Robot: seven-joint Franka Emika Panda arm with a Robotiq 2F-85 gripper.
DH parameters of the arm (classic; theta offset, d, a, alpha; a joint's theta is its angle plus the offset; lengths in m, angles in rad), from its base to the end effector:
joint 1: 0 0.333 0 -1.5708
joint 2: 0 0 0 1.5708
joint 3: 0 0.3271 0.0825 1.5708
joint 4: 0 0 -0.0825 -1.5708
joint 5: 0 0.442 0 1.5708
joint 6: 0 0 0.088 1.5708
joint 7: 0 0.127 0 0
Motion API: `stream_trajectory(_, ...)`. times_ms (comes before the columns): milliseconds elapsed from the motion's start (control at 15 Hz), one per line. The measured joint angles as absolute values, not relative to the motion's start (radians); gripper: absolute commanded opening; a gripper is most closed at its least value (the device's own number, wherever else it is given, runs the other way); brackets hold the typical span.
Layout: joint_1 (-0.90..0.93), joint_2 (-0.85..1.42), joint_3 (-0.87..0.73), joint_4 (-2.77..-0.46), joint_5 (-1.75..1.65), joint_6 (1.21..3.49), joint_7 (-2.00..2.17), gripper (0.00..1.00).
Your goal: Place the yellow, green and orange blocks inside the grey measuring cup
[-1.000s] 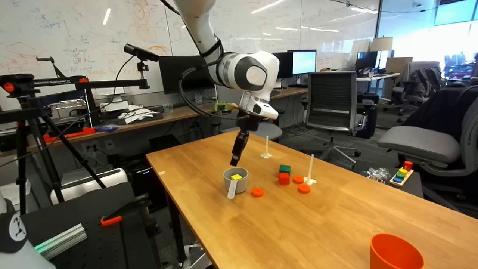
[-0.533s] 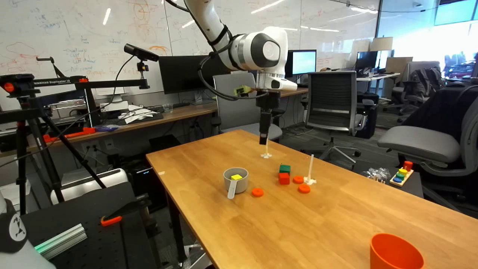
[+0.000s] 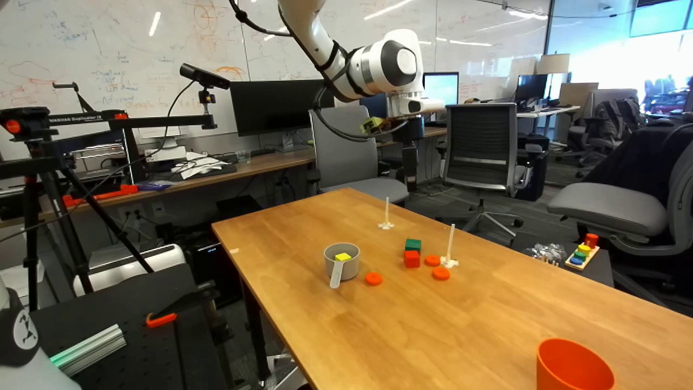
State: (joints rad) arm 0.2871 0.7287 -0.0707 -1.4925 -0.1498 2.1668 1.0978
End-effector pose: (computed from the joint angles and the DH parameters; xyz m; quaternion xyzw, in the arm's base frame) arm 0.7453 0.1624 0.1905 0.9218 -0.3774 0.0304 0.0832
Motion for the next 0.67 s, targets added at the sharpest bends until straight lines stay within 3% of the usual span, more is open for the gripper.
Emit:
stream_trajectory(267,0.271,0.845,-0.030,-1.372,-0.069,2.135,1.077,1.00)
stream_trajectory(667,0.272,0.851,-0.036,-1.375,-0.069,2.137,1.077,1.00)
